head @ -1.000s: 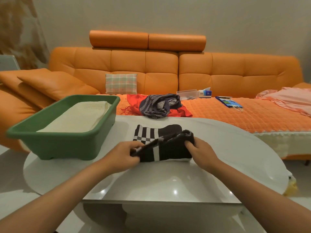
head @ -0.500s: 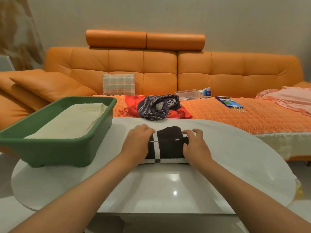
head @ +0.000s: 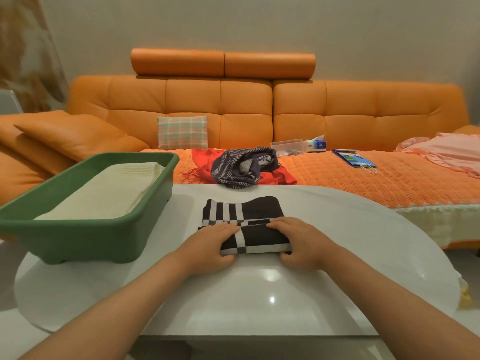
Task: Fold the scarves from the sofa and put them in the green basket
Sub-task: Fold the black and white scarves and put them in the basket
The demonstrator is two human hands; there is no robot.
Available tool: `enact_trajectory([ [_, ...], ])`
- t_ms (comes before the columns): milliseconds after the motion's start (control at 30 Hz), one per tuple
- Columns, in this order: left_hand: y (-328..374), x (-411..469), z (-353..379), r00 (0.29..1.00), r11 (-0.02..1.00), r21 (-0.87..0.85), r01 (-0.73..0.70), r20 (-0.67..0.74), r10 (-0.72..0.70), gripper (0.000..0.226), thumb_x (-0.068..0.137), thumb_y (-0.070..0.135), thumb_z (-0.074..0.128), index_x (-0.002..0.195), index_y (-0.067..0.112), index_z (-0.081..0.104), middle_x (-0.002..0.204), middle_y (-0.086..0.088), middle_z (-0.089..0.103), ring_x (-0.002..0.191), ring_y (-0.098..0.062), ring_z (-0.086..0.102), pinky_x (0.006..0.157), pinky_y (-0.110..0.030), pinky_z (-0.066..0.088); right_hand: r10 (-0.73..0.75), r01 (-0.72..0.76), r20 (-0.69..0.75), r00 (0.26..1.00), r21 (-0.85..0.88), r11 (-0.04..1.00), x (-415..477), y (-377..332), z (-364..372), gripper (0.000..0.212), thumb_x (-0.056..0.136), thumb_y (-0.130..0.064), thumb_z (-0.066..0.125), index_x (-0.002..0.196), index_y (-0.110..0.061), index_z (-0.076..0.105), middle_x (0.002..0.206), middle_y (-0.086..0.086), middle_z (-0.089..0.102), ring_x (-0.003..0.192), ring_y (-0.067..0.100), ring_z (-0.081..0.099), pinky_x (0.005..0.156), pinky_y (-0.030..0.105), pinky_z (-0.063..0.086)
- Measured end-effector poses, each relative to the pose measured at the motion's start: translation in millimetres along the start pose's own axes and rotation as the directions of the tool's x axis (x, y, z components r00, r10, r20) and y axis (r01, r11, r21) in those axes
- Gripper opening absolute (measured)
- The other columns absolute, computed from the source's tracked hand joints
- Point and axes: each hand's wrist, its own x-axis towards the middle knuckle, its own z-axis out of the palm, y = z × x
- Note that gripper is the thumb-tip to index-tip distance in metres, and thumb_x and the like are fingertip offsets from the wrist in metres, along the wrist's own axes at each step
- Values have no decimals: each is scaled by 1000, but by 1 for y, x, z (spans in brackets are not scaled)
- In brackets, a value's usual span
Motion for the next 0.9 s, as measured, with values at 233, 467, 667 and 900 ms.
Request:
enact_trajectory([
  [233, -10, -8, -18, 990, 943, -314, 105, -57, -130, 34, 72, 29, 62, 105, 32, 70, 97, 15, 65, 88, 0, 60, 80, -23, 49, 239, -218, -48, 970, 265, 939, 2, 0, -16, 38, 74, -33, 70, 111, -38, 64, 95, -13, 67, 86, 8, 62, 80, 29, 53],
  [467, -13, -5, -30, 884, 685, -690, 233, -144, -445, 10, 90, 31, 69, 93, 21, 68, 80, -1, 71, 72, -19, 68, 55, -31, 52, 482, -364, -51, 875, 587, 723, 11, 17, -12, 38, 91, -46, 56, 95, -10, 68, 89, 10, 71, 83, 26, 68, 76, 45, 57],
  [667, -27, 14, -17, 789, 769, -359, 529, -127, -602, 40, 89, 55, 62, 107, 19, 62, 100, 0, 67, 87, -20, 64, 68, -31, 49, 647, -483, -115, 753, 572, 663, 34, 10, -1, 42, 91, -64, 52, 97, -23, 62, 88, -6, 61, 82, 15, 60, 77, 44, 59],
  [900, 21, 40, -14, 900, 977, 172, 127, -433, -41, 30, 94, 28, 55, 122, 24, 64, 123, 3, 64, 111, -22, 56, 95, -37, 38, 666, -648, -258, 700, 163, 744, 57, 0, -4, 48, 94, -63, 43, 88, -22, 67, 76, -4, 63, 69, 15, 59, 64, 30, 52],
])
